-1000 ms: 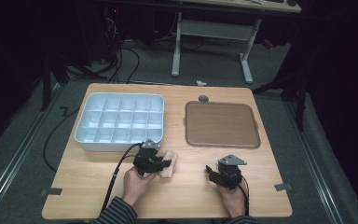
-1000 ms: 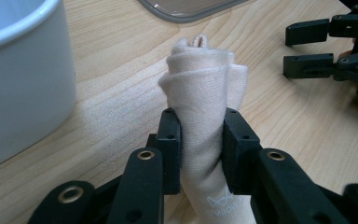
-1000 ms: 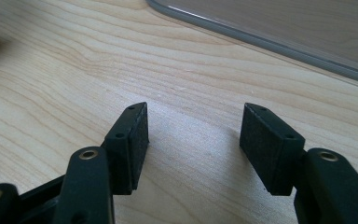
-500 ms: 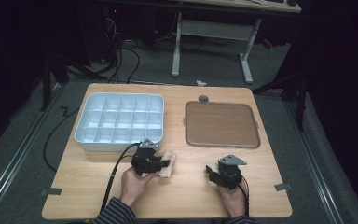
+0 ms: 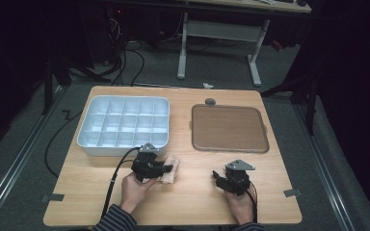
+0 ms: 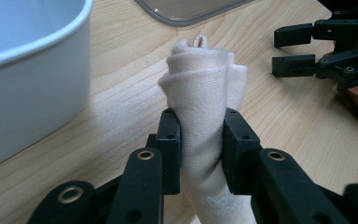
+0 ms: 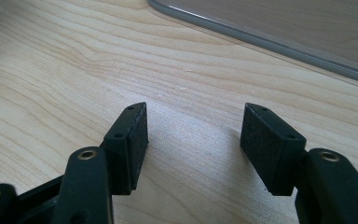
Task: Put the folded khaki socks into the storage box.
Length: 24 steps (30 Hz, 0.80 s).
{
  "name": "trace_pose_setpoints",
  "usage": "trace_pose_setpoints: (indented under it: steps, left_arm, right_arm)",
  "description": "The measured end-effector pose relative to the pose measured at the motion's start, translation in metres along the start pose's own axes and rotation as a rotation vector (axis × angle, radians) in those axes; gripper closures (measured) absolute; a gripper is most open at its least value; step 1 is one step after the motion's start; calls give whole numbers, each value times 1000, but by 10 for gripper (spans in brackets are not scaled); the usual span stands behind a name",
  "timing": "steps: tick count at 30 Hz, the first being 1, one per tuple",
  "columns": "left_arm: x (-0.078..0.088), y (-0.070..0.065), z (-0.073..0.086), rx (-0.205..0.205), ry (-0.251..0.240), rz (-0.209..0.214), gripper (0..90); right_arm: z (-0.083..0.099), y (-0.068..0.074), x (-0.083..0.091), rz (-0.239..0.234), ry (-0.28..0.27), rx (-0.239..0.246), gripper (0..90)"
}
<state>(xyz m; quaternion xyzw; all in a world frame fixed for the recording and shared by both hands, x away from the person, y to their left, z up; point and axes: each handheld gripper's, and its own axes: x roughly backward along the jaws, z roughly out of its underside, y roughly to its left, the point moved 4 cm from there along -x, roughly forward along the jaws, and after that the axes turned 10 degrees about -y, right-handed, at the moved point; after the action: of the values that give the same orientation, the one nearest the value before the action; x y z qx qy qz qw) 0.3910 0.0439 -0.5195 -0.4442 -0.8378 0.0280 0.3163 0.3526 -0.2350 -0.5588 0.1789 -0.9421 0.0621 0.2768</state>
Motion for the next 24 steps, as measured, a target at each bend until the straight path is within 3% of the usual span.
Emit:
trace_pose_setpoints:
  steps: [24]
  left_arm:
    - [13, 7, 1, 9, -11, -4, 716]
  right_arm:
    - [0, 0, 0, -1, 2, 0, 409]
